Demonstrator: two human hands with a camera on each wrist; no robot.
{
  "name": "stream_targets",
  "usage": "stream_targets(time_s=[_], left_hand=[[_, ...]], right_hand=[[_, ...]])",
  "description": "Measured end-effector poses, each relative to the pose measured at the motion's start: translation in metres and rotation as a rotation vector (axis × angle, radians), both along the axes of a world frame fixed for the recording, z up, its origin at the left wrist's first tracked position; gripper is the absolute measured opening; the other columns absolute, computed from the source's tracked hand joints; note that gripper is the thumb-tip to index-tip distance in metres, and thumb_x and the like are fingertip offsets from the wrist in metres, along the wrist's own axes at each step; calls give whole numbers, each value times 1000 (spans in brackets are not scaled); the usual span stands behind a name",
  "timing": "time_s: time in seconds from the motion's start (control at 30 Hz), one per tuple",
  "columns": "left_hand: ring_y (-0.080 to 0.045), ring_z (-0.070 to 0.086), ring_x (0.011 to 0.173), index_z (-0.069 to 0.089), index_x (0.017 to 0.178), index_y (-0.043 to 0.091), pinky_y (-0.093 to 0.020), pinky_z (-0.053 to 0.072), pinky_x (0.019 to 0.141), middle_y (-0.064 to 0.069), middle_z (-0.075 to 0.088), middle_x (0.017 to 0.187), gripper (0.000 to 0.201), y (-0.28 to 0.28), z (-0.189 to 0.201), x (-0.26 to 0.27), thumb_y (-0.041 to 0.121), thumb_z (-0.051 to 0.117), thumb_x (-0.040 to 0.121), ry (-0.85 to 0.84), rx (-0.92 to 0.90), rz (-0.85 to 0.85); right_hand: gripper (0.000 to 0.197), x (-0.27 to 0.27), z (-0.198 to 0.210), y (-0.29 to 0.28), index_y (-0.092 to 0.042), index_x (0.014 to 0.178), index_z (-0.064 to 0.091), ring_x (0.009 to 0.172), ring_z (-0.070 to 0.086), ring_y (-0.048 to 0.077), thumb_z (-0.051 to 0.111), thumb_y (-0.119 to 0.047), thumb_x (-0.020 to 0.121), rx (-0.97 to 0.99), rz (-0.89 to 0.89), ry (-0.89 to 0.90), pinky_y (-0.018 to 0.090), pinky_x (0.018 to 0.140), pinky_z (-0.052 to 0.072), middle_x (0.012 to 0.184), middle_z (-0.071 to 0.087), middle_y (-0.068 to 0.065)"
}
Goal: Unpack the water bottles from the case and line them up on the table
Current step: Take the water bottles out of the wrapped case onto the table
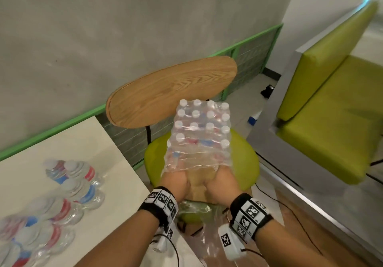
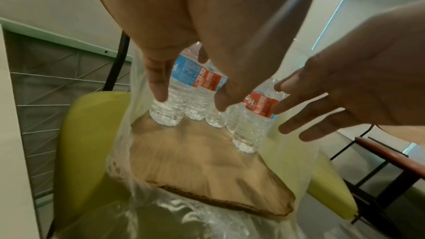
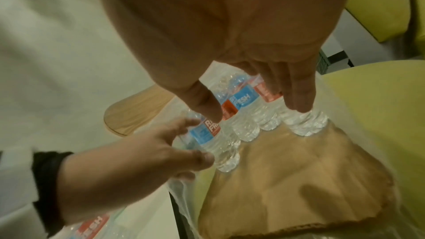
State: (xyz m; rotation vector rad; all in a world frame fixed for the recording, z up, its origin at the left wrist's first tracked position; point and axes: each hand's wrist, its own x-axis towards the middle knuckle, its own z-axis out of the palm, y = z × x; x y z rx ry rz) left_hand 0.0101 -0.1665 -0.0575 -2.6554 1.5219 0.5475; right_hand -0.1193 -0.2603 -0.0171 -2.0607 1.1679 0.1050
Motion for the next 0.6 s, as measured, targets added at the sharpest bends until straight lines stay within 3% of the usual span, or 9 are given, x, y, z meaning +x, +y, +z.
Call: stream_targets(time_s=[0.1,0.2,0.27,0.37,0.4,0.47,0.5,0.53,0.6], left_hand=[[-30,66,93,69,93,10,-32,49,77,-11,70,98,31,-6,-1,-5,25,42,96,-46,3,27],[-27,64,97,70,92,10,-34,49,82,-12,71,98,38,-17,-3,-7,27,37,96,-40,-34,117],[-29,66,95,71,95,10,-34,52,80,-15,69,108,34,-27,-3,-7,26,41,93,-71,-95,122],[-31,65,98,59,127,6,-33,54,71,-27,38,147,46,-35,5,-6,27,53,86,-134,-149,123],[-29,66,94,54,133,3,-32,54,68,-26,42,144,54,-35,6,-5,29,56,86,-151,-126,122],[-22,65,55,72,108,2,-23,45,44,-20,72,93,55,-34,3,-2,33,81,63,-131,-84,130],[-20,58,40,77,91,6,-20,38,38,-14,71,70,50,-31,6,-3,29,89,49,-130,-103,110],[-23,59,42,77,93,8,-22,39,37,-13,70,69,48,-31,2,-1,25,90,50,-154,-125,55],[-30,67,88,55,135,17,-36,55,70,-16,66,115,52,-31,-7,4,23,65,85,-117,-127,34]], right_hand=[[68,7,-14,3,6,135,34,107,58,28,62,-26,82,-41,-57,27,33,92,51,131,42,16],[76,13,-19,9,4,138,29,116,50,29,64,-30,79,-27,-151,-30,30,99,44,136,34,14],[79,15,-20,7,4,139,28,110,51,25,65,-31,79,-16,-226,-88,25,92,42,135,35,12],[75,16,-21,3,0,139,26,106,54,26,64,-25,79,16,-284,-152,28,87,45,136,37,10],[72,17,-24,1,-2,137,27,107,55,27,63,-22,79,10,-305,-167,31,87,48,135,38,10],[69,23,-29,-6,-1,137,29,106,56,30,61,-22,80,4,-360,-174,31,85,47,135,37,11],[71,27,-29,-9,1,139,28,106,57,31,61,-24,81,15,-378,-159,30,84,46,138,35,12],[74,31,-32,-12,2,141,27,106,58,33,60,-26,81,19,-388,-132,29,84,44,143,31,14],[74,36,-33,-15,3,142,26,105,58,34,58,-25,83,11,-402,-88,28,82,42,147,26,16]])
